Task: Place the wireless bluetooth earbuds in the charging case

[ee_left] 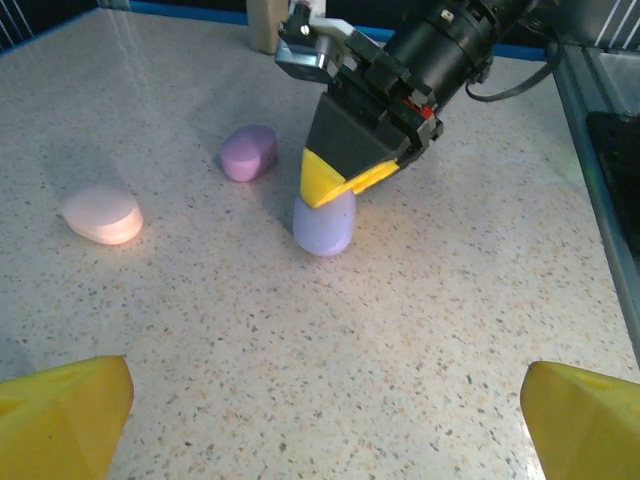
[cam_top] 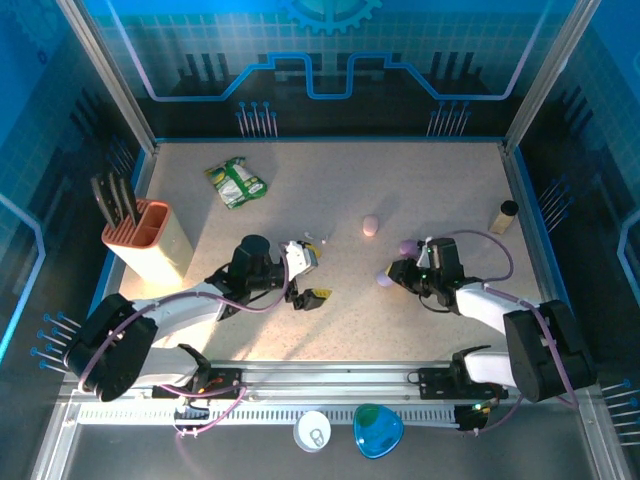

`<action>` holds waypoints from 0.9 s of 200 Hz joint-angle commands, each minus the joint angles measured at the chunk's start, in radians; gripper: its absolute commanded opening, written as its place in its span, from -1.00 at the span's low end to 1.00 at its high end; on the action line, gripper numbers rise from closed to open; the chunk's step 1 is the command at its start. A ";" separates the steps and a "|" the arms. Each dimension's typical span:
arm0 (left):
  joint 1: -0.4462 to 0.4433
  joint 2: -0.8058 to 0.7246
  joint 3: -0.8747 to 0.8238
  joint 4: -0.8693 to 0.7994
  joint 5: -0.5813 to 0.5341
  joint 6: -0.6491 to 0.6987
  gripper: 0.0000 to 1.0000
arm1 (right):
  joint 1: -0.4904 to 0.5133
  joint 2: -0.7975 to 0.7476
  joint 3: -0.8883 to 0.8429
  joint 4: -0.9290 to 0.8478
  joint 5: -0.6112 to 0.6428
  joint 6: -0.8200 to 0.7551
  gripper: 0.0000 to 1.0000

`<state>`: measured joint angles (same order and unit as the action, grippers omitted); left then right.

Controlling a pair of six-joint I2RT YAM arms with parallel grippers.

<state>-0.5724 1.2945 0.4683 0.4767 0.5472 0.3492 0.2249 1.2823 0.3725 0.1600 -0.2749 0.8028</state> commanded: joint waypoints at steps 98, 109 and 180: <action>0.003 -0.059 0.148 -0.322 -0.559 -0.264 0.98 | 0.108 -0.171 0.177 -0.355 0.359 -0.255 0.51; 0.004 -0.068 0.161 -0.385 -0.676 -0.360 0.98 | 0.147 -0.164 0.216 -0.383 0.390 -0.276 0.51; 0.134 -0.202 0.160 -0.836 -0.915 -0.857 0.99 | 0.375 -0.005 0.359 -0.262 0.335 -0.444 0.51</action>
<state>-0.4915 1.1610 0.6403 -0.1654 -0.2317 -0.2623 0.5591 1.2137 0.7044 -0.1669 0.1078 0.4549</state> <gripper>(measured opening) 0.992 0.756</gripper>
